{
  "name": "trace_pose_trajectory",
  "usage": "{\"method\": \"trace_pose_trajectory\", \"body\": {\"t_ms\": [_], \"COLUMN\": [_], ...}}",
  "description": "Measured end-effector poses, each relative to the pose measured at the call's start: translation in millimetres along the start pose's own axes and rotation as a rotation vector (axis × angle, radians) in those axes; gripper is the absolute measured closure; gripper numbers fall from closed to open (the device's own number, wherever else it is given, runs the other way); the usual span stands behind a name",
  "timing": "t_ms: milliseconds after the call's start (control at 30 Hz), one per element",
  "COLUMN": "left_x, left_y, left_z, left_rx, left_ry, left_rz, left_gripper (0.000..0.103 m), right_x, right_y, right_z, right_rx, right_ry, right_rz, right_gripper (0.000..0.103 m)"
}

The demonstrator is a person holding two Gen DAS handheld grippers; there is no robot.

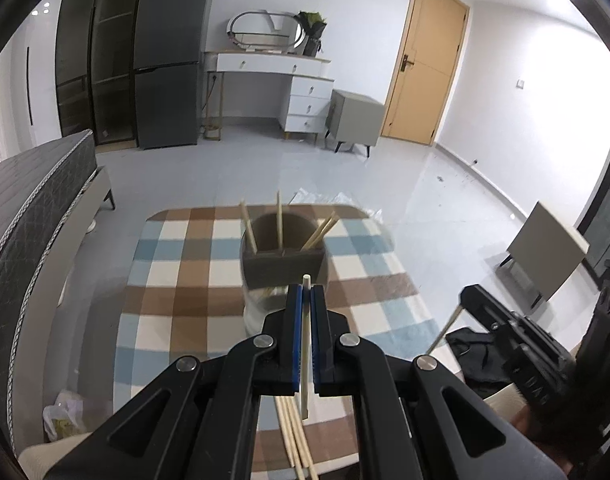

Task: Organize utensils
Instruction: 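Carry both held chopsticks up above the divided holder, then open the right tool over the holder while the left tool releases its chopstick inside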

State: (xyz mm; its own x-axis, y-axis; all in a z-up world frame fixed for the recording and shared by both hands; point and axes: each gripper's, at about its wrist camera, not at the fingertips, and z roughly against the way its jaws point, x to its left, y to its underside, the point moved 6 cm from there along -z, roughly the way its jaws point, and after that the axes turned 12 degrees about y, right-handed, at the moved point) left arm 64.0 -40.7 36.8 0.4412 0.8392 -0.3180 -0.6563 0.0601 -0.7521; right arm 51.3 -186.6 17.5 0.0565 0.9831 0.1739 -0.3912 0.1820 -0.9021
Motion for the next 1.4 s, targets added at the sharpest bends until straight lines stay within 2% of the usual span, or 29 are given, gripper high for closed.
{"method": "trace_pose_trajectory", "body": {"t_ms": [200,433,667,900,1133,1233,1400], "left_x": [1.1,16.4,38.4,64.2,83.8,86.9,83.6], "left_y": [-34.0,-78.6,-112.0,-124.0,-118.6,-115.5,-110.8], "left_z": [-0.8,-5.9,-6.8,-28.0,-54.7,-63.3,-74.0], "left_rx": [-0.049,-0.090,-0.148,-0.162,-0.142,-0.139,-0.135], "left_ry": [0.028,0.060,0.053,0.021,0.016,0.030,0.027], "left_rz": [-0.002,0.057,0.086,0.110,0.151,0.174,0.154], "left_gripper": [0.103,0.103,0.103,0.103,0.103,0.103,0.103], "right_x": [13.3,38.0,61.1,77.5,78.1,74.1,66.5], "right_y": [-43.5,-89.8,-124.6,-133.0,-129.5,-125.3,-113.6], "right_z": [-8.3,-24.9,-52.2,-82.8,-109.6,-122.2,-133.8], "right_rx": [-0.050,-0.096,-0.126,-0.149,-0.149,-0.133,-0.117], "right_ry": [-0.024,-0.057,-0.102,-0.101,-0.079,-0.071,-0.067], "right_rz": [0.007,0.057,0.081,0.118,0.139,0.131,0.127], "right_gripper": [0.097,0.097,0.097,0.097,0.097,0.097,0.097]}}
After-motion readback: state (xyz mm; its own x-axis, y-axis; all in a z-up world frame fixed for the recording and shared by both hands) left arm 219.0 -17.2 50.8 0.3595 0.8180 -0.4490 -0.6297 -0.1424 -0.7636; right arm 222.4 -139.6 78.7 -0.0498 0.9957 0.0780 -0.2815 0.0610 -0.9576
